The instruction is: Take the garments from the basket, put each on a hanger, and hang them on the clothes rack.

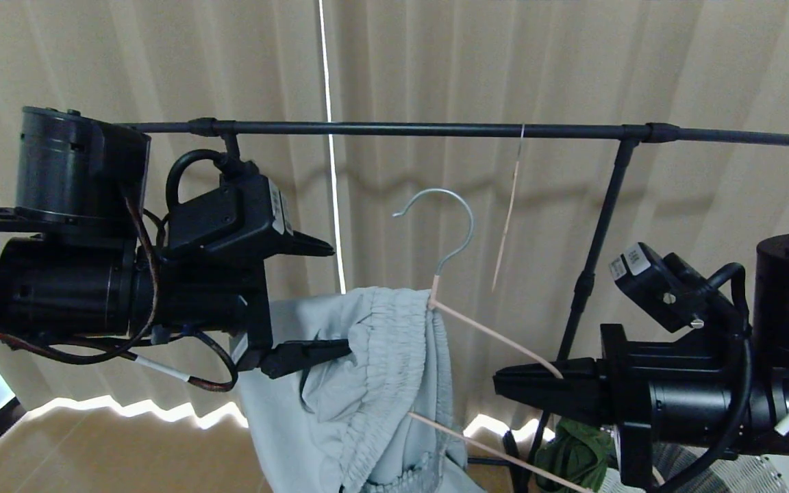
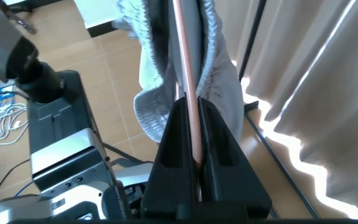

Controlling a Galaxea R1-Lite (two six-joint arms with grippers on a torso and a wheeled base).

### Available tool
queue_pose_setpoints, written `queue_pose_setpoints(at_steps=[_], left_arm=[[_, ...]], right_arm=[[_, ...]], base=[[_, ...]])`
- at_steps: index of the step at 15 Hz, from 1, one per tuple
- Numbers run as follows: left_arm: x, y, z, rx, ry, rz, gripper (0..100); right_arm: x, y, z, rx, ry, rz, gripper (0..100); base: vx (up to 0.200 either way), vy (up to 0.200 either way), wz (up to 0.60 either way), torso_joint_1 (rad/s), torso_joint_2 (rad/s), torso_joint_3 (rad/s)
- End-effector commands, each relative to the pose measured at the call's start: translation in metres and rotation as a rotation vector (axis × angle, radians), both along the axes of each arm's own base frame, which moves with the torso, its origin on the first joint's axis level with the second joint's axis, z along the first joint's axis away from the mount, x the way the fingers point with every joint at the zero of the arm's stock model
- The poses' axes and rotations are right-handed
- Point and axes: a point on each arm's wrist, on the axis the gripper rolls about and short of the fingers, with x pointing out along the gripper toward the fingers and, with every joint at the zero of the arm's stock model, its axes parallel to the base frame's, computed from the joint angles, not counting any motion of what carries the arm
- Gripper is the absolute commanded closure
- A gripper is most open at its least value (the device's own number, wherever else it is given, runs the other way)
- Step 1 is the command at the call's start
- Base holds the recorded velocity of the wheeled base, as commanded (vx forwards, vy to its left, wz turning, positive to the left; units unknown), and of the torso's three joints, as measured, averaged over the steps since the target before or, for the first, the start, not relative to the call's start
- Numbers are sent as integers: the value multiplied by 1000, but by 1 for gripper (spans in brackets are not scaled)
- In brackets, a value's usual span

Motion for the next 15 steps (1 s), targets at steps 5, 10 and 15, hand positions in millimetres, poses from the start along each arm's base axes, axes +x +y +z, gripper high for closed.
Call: queue_pose_setpoints(at_steps=[5,10,15], left_arm=[[2,0,-11,13,32,-6,0],[1,1,-11,14,35,-9,100],[0,1,-13,7,43,-28,100]], right_arm=[[-16,4,7,23,-26,62,100],[-16,4,7,22,-24,63,100],[-16,4,7,23,-25,61,100]], base=[[0,0,0,0,0,0],[0,0,0,0,0,0],[0,0,0,0,0,0]])
